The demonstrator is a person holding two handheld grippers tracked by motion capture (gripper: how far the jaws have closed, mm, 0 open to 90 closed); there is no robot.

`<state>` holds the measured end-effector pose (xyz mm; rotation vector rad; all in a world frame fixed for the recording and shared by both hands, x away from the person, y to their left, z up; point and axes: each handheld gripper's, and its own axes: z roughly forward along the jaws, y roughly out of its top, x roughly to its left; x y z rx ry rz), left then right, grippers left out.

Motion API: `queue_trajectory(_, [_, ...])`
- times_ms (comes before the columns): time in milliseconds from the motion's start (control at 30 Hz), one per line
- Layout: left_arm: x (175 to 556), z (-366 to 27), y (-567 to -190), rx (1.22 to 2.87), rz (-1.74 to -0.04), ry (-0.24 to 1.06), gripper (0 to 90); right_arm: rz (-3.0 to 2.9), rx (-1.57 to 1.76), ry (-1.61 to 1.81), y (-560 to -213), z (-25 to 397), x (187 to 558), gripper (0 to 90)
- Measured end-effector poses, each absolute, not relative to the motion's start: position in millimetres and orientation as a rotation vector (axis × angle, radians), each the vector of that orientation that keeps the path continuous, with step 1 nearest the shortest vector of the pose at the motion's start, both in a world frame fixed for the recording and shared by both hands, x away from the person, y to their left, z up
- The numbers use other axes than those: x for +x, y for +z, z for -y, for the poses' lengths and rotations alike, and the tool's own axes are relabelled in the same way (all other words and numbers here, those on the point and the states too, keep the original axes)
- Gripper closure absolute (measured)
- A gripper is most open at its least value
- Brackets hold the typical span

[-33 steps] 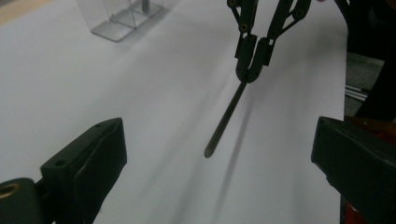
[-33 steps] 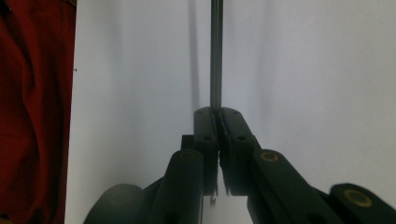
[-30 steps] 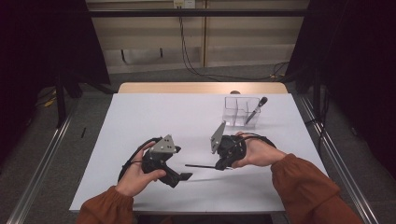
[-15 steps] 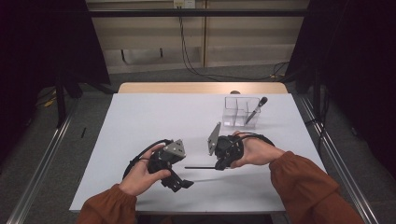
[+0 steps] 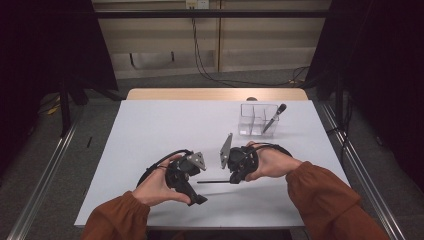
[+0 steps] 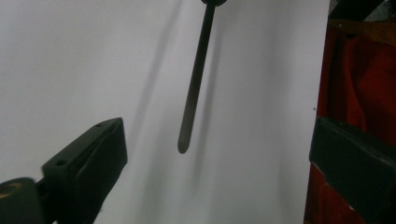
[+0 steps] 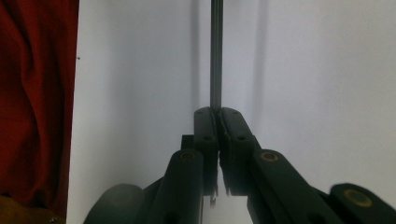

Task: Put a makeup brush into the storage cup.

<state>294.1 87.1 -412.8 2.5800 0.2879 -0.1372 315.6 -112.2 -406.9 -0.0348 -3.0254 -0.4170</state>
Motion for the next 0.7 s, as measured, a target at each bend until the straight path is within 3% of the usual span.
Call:
queue_trajectory(367, [300, -82, -416, 2.625, -0.269, -0.135, 20.6, 3.014, -0.029, -0.426, -408, 111, 315, 86.5])
queue_trajectory(467, [302, -82, -416, 2.619, -0.263, -0.162, 32.4, 3.012, -0.018, -0.426, -409, 110, 316, 86.4])
queue_trajectory(700, [306, -80, -418, 2.629, -0.271, -0.184, 42.4, 3.007, -0.024, -0.436, -409, 110, 315, 86.4])
